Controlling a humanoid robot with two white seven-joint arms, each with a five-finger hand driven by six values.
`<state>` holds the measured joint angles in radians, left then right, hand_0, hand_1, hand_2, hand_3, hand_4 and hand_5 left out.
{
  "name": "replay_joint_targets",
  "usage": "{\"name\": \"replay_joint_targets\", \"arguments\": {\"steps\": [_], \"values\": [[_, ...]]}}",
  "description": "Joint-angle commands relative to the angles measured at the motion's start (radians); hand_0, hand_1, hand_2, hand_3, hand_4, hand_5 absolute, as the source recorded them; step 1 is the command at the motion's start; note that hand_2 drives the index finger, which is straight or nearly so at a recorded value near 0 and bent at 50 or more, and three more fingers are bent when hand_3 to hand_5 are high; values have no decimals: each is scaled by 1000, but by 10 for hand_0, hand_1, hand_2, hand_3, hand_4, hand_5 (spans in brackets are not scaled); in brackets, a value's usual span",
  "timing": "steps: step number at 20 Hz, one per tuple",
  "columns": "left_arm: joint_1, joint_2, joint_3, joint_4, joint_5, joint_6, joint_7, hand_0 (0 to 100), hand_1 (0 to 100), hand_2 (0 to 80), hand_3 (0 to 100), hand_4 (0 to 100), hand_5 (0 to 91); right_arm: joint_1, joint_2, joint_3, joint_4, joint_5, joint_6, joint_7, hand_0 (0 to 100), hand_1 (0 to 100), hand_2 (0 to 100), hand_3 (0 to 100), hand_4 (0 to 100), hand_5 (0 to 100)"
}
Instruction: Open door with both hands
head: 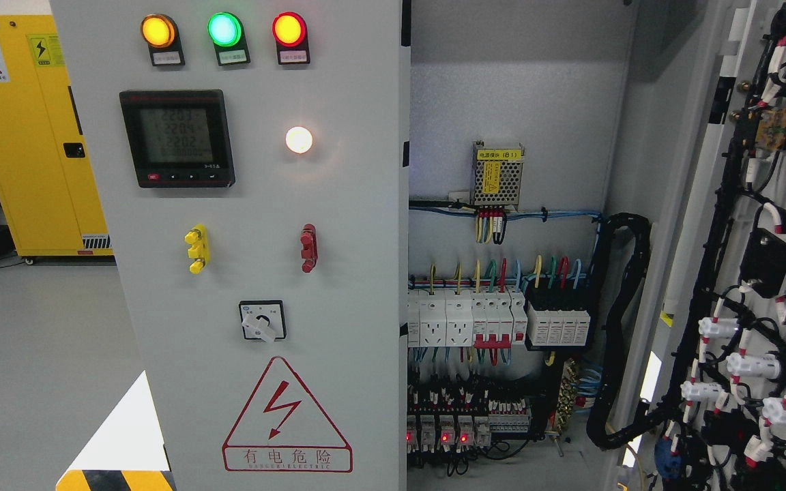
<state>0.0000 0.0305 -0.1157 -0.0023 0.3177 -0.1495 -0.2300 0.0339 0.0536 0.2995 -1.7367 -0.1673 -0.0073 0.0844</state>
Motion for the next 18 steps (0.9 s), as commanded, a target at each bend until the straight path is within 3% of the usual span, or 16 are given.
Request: {"name": "replay_joint_targets", "arguments": {"steps": [1,8,18], "values": [[31,3,1,4,1,4,-3,120,556,0,0,0,0,-86,12,-42,-107,2,52,0,0,500,40,0,0,0],[31,5,2,5,4,8,-3,120,556,0,0,0,0,-213,11,-91,-69,52,87,-2,0,500,40,0,0,0],[29,2,4,2,3,2,-3,120,556,0,0,0,0,-311,17,-92,0,54,106,-2,0,500,40,0,0,0]]}}
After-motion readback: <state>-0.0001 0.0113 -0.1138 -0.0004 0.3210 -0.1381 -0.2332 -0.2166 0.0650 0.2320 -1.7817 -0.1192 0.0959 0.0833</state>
